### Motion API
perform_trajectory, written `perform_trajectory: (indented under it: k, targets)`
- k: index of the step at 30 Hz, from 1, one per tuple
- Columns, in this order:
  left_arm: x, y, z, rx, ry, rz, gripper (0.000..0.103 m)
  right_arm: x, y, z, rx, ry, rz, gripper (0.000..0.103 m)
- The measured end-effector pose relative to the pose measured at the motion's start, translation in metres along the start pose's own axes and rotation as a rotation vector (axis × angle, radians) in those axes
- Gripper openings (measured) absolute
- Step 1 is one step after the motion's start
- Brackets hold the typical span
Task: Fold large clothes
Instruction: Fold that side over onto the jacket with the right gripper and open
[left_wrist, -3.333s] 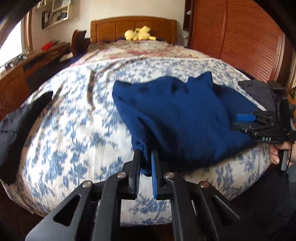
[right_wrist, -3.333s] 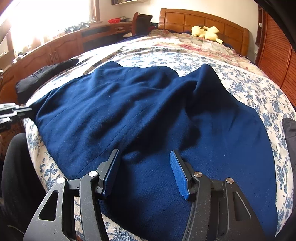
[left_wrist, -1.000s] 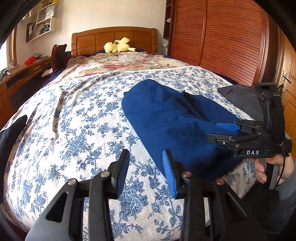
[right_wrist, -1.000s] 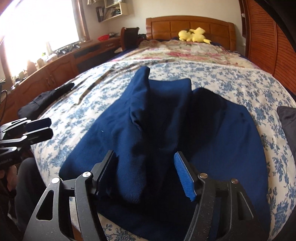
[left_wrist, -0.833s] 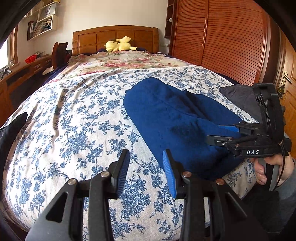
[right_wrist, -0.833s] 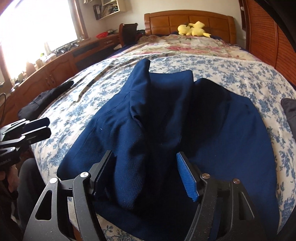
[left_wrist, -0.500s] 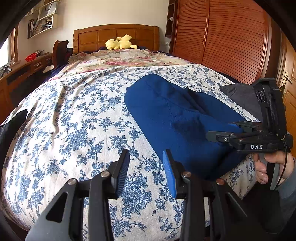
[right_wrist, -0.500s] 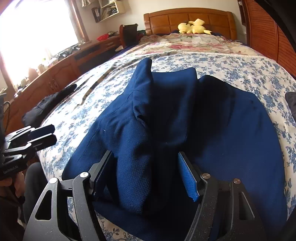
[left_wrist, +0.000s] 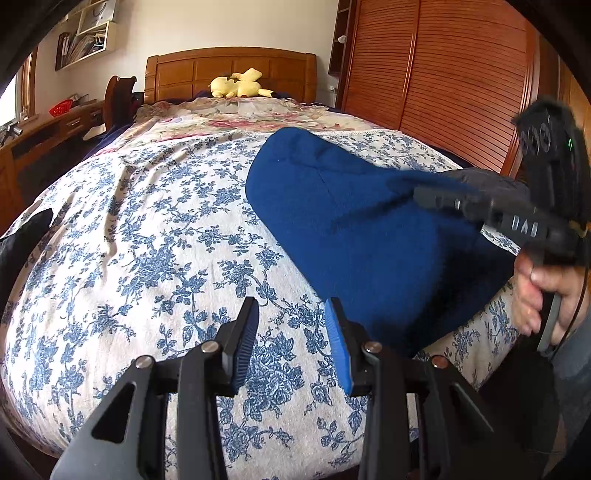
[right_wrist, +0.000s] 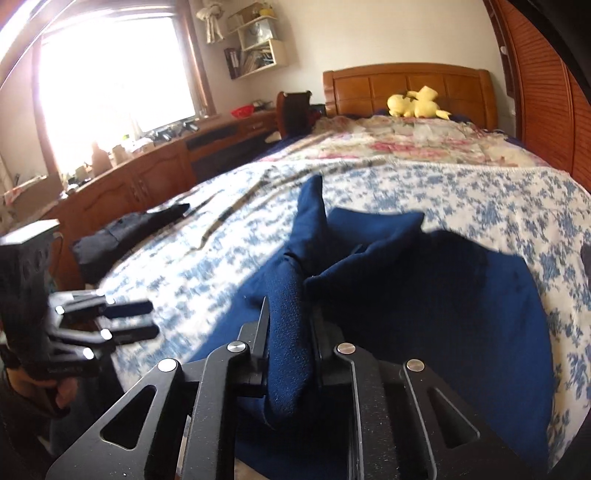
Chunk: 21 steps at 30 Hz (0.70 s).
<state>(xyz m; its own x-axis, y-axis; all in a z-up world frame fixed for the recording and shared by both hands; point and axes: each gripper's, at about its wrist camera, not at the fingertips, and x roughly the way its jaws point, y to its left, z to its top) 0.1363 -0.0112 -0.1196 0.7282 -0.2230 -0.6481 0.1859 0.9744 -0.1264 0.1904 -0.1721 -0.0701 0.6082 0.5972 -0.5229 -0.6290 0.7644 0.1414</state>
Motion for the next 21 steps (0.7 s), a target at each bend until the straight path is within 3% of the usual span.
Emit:
perform_trajectory:
  k: [7, 10, 12, 13, 16, 18, 20, 21]
  targets:
    - [-0.009, -0.003, 0.001, 0.003, -0.020, -0.016, 0.035, -0.056, 0.005, 0.044, -0.112, -0.116, -0.096, 0.011]
    - [-0.010, -0.005, 0.000, 0.005, -0.024, -0.027, 0.035, -0.092, -0.017, 0.044, -0.092, -0.160, -0.172, 0.011]
    - [-0.010, -0.006, 0.000, 0.009, -0.024, -0.035, 0.035, -0.118, -0.042, 0.026, -0.041, -0.171, -0.242, 0.011]
    - [-0.010, -0.007, 0.000, 0.014, -0.023, -0.039, 0.035, -0.124, -0.052, 0.018, -0.022, -0.156, -0.263, 0.012]
    - [-0.009, -0.009, 0.001, 0.020, -0.023, -0.047, 0.035, -0.115, -0.094, -0.027, 0.059, 0.029, -0.323, 0.021]
    - [-0.010, -0.010, 0.002, 0.022, -0.023, -0.053, 0.035, -0.101, -0.116, -0.060, 0.098, 0.153, -0.441, 0.024]
    - [-0.010, -0.012, 0.003, 0.025, -0.023, -0.058, 0.035, -0.100, -0.122, -0.076, 0.081, 0.195, -0.518, 0.029]
    - [-0.010, -0.014, 0.003, 0.026, -0.024, -0.062, 0.035, -0.103, -0.123, -0.078, 0.082, 0.182, -0.538, 0.040]
